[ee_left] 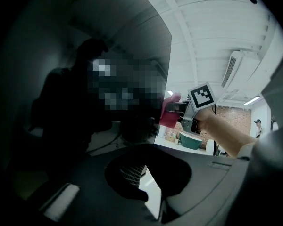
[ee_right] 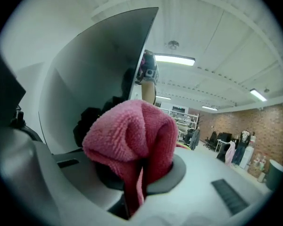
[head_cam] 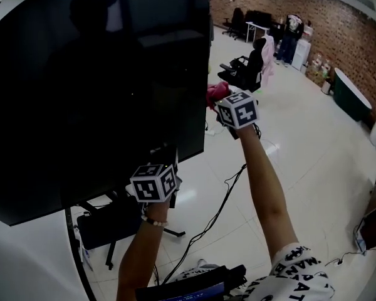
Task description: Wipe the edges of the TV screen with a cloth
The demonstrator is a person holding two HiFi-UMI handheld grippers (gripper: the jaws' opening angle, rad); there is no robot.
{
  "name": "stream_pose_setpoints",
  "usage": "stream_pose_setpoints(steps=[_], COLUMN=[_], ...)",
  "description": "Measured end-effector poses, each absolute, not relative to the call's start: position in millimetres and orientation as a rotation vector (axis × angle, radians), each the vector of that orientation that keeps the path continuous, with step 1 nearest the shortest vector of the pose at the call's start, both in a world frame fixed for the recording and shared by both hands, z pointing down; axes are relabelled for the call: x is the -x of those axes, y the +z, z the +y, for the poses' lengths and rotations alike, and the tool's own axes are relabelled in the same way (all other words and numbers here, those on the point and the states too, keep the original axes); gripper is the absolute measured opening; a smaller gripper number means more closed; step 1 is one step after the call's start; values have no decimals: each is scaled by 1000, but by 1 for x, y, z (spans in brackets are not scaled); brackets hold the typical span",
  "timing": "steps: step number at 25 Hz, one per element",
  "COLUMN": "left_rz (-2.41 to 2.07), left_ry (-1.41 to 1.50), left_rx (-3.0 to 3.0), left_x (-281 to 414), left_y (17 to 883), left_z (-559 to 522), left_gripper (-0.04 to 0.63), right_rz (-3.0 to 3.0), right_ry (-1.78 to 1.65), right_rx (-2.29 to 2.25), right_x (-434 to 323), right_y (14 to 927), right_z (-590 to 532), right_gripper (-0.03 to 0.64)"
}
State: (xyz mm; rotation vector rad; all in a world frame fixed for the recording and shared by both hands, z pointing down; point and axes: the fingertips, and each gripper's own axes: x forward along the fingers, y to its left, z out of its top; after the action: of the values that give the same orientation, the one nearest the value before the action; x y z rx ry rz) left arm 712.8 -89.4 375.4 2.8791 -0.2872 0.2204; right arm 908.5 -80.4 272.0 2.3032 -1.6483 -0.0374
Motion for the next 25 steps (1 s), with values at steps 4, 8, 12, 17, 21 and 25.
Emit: stream_pose_setpoints(steps=[4,8,12,17,21,25], left_rz=[-267,-212,-172,-182,-148,-162], left_ry=[96,-57,-128,-159,-153,-190], left_rx=[-2929,-2977,-3045,-3085,-3086,-3098], left_x=[-721,-719,-716,-710,-708,-696], left_y=[312,242,184,137,113,92], left_z=[-79,-63,-45,-44,-46,-49], left_gripper=[2,2,2,2,2,2], right_rz=[-1603,-1596,-1548,-1487,-1457,-1423], right_ry=[-117,-207,-319,-433,-500,-561], right_rx=[-2308,-2328,-2348,-2372,-2389,-2394], right_x=[-908,-902,-897,-892,-894,-893], right_y=[230,182,112,27,-26,-72], right_z=[-77,-71,-62,-53,-51,-50], right_gripper=[46,46,46,46,46,46])
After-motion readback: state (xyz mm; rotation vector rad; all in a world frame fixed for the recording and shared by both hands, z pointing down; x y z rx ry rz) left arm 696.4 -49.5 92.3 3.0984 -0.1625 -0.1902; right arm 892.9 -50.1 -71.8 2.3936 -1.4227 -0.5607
